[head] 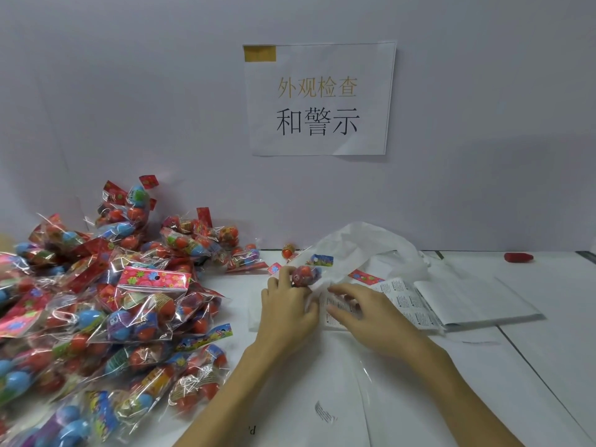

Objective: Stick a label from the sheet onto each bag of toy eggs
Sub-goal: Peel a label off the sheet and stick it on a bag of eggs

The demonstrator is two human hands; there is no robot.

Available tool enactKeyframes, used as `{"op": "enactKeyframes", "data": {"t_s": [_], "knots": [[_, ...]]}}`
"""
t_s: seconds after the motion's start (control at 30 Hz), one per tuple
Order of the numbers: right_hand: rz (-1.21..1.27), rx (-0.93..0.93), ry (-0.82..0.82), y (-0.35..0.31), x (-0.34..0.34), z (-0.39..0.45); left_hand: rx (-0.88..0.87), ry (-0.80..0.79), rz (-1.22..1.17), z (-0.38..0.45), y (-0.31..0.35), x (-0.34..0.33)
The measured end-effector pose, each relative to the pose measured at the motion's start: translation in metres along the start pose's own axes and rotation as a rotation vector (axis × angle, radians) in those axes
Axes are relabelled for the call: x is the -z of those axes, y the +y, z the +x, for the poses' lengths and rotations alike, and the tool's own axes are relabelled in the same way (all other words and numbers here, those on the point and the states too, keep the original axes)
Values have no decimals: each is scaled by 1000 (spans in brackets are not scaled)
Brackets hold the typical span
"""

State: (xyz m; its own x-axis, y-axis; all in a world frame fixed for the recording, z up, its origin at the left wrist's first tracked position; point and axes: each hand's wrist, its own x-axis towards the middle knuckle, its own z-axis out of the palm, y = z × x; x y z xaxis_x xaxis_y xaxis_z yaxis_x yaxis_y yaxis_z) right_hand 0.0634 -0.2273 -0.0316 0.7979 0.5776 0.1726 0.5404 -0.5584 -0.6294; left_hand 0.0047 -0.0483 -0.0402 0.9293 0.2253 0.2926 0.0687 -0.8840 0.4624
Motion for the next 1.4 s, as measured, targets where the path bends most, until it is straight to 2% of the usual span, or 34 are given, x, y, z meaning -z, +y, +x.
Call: {"op": "enactKeyframes", "data": {"t_s": [0.17,0.27,0.5,0.73,0.97,1.1,1.2,1.3,1.4], "knots": [[9,195,165,-6,-7,1,38,14,-365,2,8,8],[16,260,219,-4,-4,3,45,-42,-475,4,8,11],[71,236,343,3,0,9,-16,-107,-349,3,7,5],[42,254,347,7,-3,10,-35,-122,-258,3,5,4],[33,303,348,5,-3,7,-2,-54,-458,6,3,5],[74,319,355,5,0,7,1,-54,-470,5,2,5],[136,246,297,4,0,7,-2,-61,-490,6,2,5],[112,236,246,3,-2,6,4,-63,-528,6,0,5],[101,248,260,3,-2,6,31,-74,-531,7,0,4]]}}
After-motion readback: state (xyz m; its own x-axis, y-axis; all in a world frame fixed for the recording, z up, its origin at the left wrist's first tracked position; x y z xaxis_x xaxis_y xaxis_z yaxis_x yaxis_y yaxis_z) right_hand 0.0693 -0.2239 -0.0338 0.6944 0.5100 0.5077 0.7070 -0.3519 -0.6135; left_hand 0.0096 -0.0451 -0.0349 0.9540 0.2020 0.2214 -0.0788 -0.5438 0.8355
